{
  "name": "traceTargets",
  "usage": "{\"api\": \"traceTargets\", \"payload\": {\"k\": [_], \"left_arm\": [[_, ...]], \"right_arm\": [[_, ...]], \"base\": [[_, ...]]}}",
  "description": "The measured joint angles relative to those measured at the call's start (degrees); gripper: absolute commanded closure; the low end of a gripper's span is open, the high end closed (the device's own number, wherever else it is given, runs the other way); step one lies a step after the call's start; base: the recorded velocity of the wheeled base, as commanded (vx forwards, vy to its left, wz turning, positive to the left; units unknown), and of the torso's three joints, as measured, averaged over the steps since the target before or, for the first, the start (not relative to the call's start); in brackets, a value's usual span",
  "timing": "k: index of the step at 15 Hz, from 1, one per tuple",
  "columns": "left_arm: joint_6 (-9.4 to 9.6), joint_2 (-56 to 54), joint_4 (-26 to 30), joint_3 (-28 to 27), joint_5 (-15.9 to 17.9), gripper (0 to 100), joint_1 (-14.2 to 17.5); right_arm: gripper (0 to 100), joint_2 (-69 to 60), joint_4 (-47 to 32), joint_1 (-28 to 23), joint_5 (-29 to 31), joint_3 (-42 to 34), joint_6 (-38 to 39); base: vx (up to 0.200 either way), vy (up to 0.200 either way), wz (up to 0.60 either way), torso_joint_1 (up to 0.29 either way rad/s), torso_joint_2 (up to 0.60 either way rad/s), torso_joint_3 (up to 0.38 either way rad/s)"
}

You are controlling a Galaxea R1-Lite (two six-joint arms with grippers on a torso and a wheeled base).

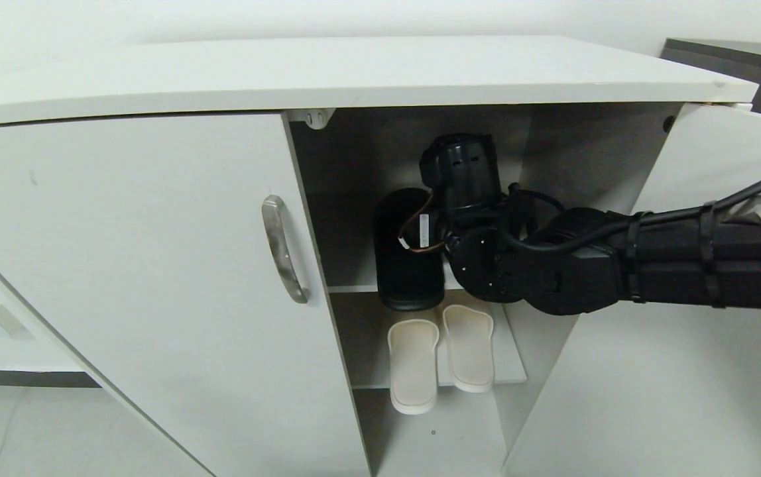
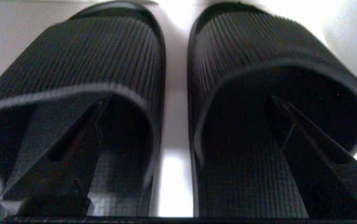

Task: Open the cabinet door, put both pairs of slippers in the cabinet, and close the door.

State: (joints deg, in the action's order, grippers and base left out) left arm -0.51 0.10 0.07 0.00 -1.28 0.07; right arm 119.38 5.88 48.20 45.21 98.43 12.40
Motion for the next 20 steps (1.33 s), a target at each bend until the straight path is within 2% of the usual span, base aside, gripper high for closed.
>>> {"api": "traceTargets", "payload": {"k": [3,6,9,11,12,14,20], "left_arm": [[-0.02,0.00,0.02,0.00,-0.02,100,0.00],[0.00,0.00,0.02,0.00,-0.02,100,0.00],[0.00,0.00,0.02,0.00,-0.02,100,-0.02],[0.00,0.00,0.02,0.00,-0.02,100,0.00],[0.00,0.00,0.02,0.00,-0.02,100,0.00],[0.00,0.00,0.02,0.00,-0.02,100,-0.02],[-0.02,0.00,0.02,0.00,-0.02,100,0.00]], "right_arm": [[0,-3.45,0.93,2.29,-0.24,-5.73,1.06],[0,-7.40,5.67,4.85,-0.46,-13.84,0.88],[0,-12.28,13.06,7.30,-3.58,-25.28,0.16],[0,-15.84,20.83,8.72,-6.13,-32.61,-2.55],[100,-17.09,24.00,9.20,-6.49,-35.04,-4.24],[100,-18.31,27.12,9.64,-6.73,-37.62,-6.16],[100,-18.42,27.70,9.64,-7.07,-38.84,-6.06]], "base": [[0.000,0.000,0.00,0.000,0.00,0.000],[0.000,0.000,0.00,0.000,0.00,0.000],[0.000,0.000,0.00,0.000,0.00,0.000],[0.000,0.000,0.00,0.000,0.00,0.000],[0.000,0.000,0.00,0.000,0.00,0.000],[0.000,0.000,0.00,0.000,0.00,0.000],[0.000,0.000,0.00,0.000,0.00,0.000]]}}
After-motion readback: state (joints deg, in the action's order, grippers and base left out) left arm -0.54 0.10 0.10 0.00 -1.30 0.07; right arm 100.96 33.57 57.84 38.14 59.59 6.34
